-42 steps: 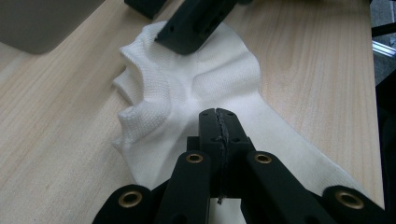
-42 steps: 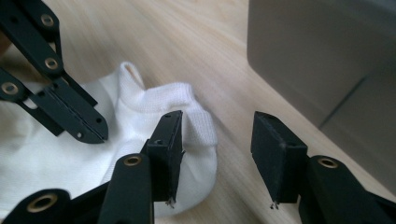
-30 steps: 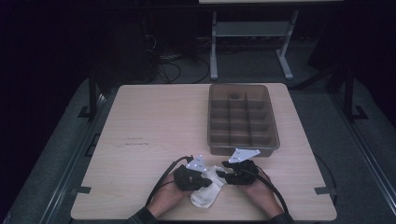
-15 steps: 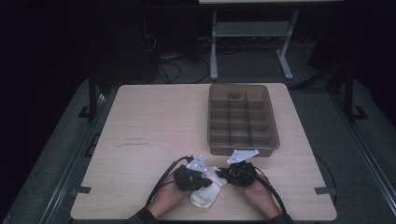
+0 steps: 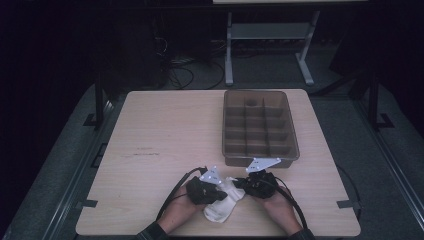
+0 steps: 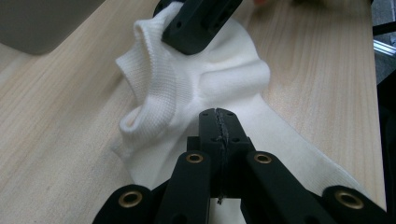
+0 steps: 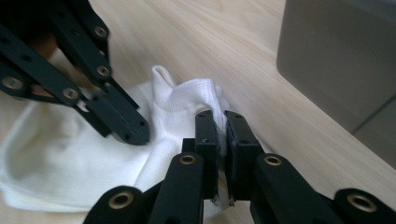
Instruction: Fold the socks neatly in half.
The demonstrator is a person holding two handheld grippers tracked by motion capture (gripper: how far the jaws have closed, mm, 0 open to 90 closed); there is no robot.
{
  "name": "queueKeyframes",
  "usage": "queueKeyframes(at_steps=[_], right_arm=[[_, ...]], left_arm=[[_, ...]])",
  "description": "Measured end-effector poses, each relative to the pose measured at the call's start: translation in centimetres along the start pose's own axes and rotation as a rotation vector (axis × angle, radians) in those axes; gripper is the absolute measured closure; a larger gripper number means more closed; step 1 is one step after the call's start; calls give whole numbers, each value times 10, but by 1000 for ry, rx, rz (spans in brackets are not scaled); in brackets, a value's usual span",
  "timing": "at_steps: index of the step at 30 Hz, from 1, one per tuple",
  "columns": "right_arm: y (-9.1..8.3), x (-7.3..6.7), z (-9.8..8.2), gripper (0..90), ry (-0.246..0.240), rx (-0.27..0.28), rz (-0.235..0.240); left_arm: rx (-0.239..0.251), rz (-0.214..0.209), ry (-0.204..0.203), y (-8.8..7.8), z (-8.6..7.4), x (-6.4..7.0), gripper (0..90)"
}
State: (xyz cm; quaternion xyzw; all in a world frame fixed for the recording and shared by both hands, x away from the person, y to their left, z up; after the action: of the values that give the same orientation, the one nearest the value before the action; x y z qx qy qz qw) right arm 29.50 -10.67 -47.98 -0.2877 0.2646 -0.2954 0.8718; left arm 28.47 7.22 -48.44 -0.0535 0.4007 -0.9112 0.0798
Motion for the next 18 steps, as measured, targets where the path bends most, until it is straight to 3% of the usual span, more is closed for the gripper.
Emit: queueKeyframes(at_steps=[8,15,18], right_arm=[[-12,-13,6,850,-17,31,52],[-11,-16,6,849,-27,23,42],[-11,-17,6,848,-21,23,39]], left_arm=[[7,5,2,0,0,0,900],[-12,27,30,-2,2,3,900],[8,25,37,-8,4,7,900]])
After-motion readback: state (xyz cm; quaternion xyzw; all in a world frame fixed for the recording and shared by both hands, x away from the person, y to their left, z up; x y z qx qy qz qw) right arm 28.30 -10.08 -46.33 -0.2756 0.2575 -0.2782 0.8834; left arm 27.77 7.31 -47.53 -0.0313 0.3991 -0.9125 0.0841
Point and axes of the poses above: each handheld gripper's, and its own axes: y roughly forward along the jaws, z roughly out of its top, x roughly to its right, the point moved 3 cm from there along y, roughly forward along the jaws, and after that the axes turned 9 degrees about y, right-handed, at the moved point
